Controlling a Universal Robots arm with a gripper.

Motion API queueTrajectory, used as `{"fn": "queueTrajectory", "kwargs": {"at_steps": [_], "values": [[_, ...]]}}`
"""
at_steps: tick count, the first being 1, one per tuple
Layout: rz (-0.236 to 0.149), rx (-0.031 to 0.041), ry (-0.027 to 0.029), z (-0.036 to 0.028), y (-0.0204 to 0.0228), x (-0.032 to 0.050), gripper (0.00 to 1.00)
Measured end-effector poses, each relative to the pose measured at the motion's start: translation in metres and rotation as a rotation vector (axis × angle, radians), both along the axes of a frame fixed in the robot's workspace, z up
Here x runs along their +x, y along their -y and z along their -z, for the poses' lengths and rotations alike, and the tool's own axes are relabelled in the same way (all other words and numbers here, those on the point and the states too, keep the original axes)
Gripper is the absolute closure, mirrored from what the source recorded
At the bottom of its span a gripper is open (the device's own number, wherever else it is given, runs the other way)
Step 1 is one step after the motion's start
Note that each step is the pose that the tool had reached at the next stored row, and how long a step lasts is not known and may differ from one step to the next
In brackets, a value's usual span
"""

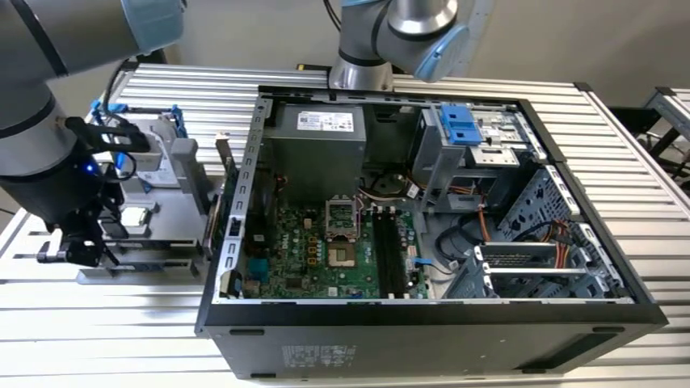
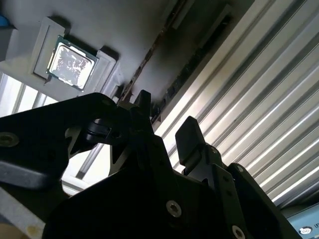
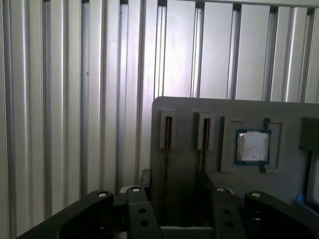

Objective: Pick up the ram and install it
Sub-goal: 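Pick up the ram and move it above insertion slot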

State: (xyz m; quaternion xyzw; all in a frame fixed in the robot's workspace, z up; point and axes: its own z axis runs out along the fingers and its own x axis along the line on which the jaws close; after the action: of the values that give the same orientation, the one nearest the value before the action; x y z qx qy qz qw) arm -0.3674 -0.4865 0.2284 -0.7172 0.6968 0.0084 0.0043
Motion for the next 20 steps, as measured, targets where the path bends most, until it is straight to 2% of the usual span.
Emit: {"fn": "queueTrajectory", "kwargs": {"at_steps": [11, 20], "values": [[0.0, 0.0, 0.0, 0.0175, 0.0044, 0.0012, 0.0], [0.003, 0.0, 0.0, 0.0281, 0.0045, 0.0019, 0.0]]}}
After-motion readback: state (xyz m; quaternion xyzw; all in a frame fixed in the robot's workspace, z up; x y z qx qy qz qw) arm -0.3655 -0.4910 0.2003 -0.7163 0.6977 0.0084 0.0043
